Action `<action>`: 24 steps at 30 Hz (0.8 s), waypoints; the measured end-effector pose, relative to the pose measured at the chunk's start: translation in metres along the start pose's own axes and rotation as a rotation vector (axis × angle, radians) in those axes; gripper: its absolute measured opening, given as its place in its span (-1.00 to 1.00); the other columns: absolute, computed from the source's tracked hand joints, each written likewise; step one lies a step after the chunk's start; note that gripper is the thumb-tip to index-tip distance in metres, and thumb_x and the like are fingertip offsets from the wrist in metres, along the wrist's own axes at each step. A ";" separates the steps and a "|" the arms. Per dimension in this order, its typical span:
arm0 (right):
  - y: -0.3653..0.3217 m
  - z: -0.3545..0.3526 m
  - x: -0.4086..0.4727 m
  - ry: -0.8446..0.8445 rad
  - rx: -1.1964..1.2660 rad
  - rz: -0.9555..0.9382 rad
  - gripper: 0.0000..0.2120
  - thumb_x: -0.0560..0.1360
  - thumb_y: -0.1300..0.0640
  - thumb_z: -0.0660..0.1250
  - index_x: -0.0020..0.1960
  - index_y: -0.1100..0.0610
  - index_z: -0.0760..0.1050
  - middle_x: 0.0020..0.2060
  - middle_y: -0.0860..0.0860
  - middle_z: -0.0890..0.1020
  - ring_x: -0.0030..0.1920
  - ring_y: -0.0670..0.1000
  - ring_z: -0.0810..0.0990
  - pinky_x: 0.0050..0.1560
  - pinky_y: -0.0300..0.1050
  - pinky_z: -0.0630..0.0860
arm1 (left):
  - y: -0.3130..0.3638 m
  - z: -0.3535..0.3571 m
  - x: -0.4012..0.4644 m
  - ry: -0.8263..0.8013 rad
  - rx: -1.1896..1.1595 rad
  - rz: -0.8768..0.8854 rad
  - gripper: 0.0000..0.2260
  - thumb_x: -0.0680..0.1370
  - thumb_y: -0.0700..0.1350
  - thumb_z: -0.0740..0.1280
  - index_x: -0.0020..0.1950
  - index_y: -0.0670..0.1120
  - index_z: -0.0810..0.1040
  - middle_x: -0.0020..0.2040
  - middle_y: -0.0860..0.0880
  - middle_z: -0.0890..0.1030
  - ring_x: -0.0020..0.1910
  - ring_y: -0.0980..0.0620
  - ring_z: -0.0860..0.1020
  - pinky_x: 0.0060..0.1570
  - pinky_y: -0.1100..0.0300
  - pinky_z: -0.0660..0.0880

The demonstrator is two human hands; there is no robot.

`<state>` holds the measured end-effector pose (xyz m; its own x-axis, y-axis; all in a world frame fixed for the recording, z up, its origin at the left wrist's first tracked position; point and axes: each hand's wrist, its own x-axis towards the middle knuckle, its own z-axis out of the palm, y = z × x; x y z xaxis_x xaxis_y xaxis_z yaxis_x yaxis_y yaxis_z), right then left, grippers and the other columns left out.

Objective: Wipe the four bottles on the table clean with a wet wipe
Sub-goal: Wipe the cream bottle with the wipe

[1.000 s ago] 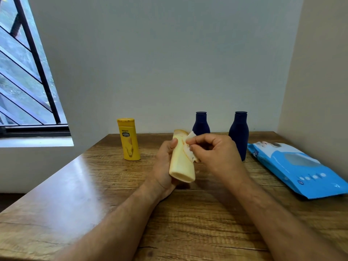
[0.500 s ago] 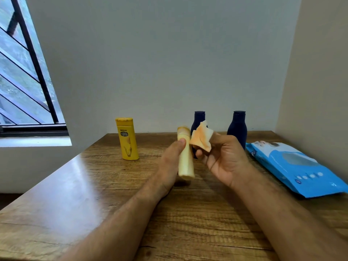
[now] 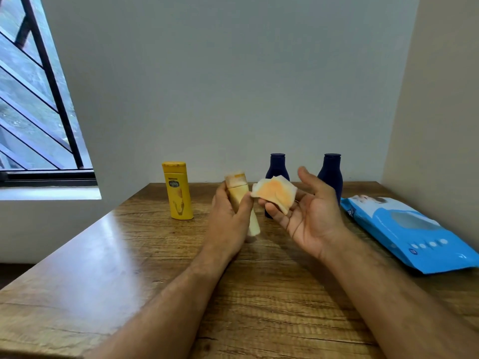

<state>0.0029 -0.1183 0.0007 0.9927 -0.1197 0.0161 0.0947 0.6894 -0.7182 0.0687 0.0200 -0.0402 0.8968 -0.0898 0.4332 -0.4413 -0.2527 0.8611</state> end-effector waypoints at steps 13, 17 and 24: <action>0.015 -0.001 0.010 0.234 -0.566 -0.163 -0.66 0.55 0.23 0.35 0.31 0.22 0.48 -0.07 0.16 0.70 -0.19 0.04 0.74 -0.18 -0.09 0.68 | -0.016 0.003 0.021 0.160 0.369 0.022 -0.31 0.52 0.09 0.46 0.54 -0.10 0.26 0.42 -0.08 0.42 0.39 -0.05 0.40 0.36 0.07 0.36; 0.017 -0.002 0.012 0.254 -0.678 -0.239 -0.60 0.56 0.23 0.33 0.39 0.12 0.43 0.07 0.13 0.64 -0.19 0.00 0.73 -0.16 -0.08 0.68 | -0.016 0.005 0.026 0.159 0.438 -0.019 -0.30 0.48 0.10 0.50 0.51 -0.12 0.30 0.39 -0.08 0.43 0.37 -0.07 0.42 0.33 0.04 0.39; 0.017 -0.002 0.010 0.241 -0.694 -0.226 -0.59 0.54 0.25 0.36 0.36 0.07 0.46 0.21 0.12 0.55 -0.14 0.05 0.73 -0.15 -0.06 0.68 | -0.022 0.007 0.038 0.148 0.449 -0.101 -0.31 0.44 0.11 0.53 0.44 -0.13 0.35 0.33 -0.11 0.44 0.30 -0.12 0.47 0.30 -0.03 0.46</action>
<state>0.0144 -0.1096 -0.0127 0.9035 -0.4117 0.1189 0.1452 0.0331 -0.9888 0.1131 0.0150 -0.0448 0.9059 0.0859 0.4148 -0.2660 -0.6466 0.7150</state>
